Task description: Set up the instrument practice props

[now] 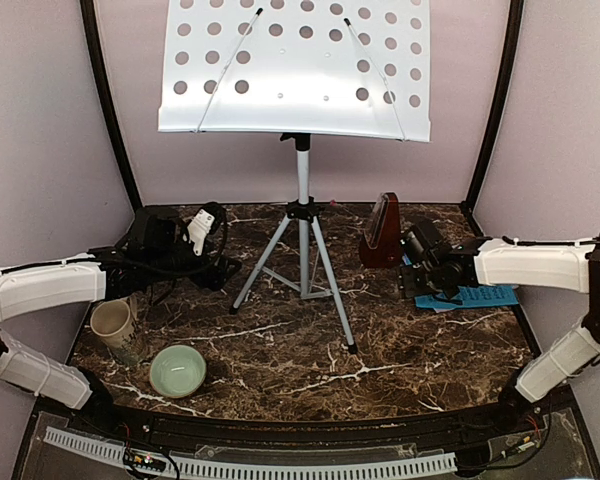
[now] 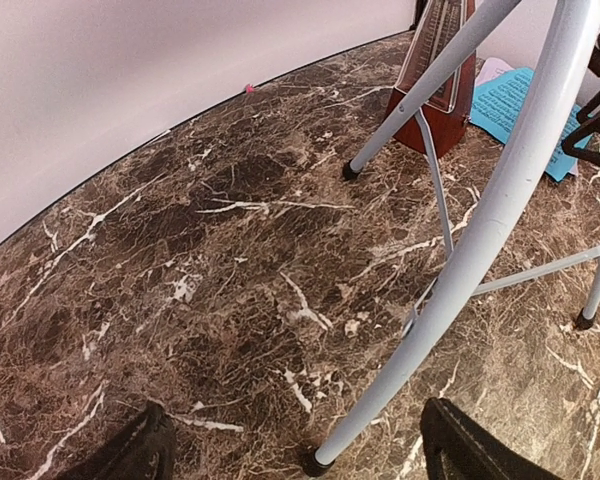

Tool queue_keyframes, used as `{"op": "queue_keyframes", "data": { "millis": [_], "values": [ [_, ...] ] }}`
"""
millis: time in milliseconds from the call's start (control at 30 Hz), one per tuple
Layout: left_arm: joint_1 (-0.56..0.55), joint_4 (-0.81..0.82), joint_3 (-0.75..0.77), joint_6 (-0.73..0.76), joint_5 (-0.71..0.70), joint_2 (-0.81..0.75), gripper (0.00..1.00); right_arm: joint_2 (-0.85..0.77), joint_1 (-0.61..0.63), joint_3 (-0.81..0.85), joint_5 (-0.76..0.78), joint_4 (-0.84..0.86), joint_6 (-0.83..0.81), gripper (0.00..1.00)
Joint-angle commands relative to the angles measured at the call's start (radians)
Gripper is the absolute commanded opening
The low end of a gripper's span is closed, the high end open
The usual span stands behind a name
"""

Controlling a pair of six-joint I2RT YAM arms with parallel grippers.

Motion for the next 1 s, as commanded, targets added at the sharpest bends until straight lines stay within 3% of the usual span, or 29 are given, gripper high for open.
{"op": "queue_keyframes", "data": {
  "millis": [0,200,700,967],
  "values": [
    [0.000,0.001,0.021,-0.024,-0.007,-0.011,0.87,0.081,0.022,0.064,0.115,-0.111,-0.027,0.72],
    [0.000,0.006,0.008,-0.018,-0.001,-0.021,0.87,0.211,0.053,0.097,0.245,-0.167,-0.033,0.69],
    [0.000,0.020,0.011,-0.013,-0.002,-0.021,0.87,0.469,0.100,0.160,0.340,-0.162,-0.053,0.63],
    [0.000,0.020,0.028,0.003,-0.010,-0.005,0.87,0.554,0.104,0.152,0.448,-0.198,-0.039,0.50]
  ]
}}
